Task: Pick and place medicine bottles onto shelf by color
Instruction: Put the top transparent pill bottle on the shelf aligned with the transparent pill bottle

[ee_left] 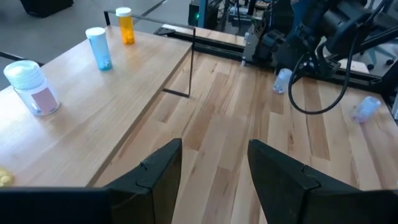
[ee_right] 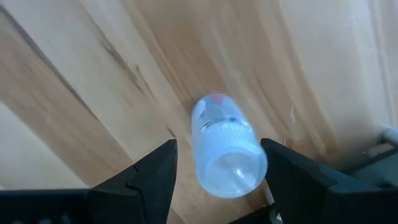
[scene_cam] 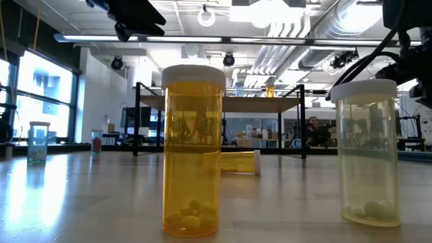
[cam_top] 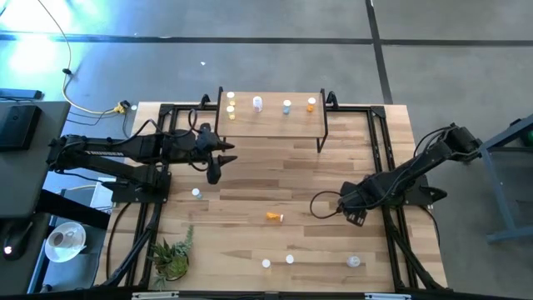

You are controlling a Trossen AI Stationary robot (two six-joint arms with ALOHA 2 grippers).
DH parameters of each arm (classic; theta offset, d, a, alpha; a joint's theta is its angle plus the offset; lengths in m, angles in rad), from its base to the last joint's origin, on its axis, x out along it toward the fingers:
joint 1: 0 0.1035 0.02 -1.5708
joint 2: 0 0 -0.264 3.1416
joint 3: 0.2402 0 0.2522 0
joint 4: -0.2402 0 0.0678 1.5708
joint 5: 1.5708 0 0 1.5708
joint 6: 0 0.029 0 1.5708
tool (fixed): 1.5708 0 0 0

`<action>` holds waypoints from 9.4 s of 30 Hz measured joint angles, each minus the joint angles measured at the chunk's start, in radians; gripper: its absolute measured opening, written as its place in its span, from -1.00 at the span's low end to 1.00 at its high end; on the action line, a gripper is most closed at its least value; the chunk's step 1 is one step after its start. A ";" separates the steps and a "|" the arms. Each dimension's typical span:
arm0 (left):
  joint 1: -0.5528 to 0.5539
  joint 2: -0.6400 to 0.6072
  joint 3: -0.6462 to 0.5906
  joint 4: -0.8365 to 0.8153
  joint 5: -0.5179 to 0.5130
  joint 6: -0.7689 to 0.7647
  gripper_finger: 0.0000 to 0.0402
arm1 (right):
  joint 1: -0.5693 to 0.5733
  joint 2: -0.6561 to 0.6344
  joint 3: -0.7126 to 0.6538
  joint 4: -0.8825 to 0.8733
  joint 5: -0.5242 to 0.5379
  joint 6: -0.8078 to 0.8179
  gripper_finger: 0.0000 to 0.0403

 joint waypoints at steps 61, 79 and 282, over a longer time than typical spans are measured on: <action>0.002 0.000 0.000 -0.141 -0.004 0.027 -0.14 | -0.511 0.322 0.977 -0.118 0.146 -0.689 -0.36; 0.002 0.000 0.000 -0.178 -0.003 0.027 -0.14 | -0.690 0.643 1.429 -0.375 0.146 -0.865 -0.35; 0.140 0.350 -0.372 1.437 0.248 0.211 0.32 | -0.631 0.757 1.696 -0.015 -0.167 -1.138 -0.35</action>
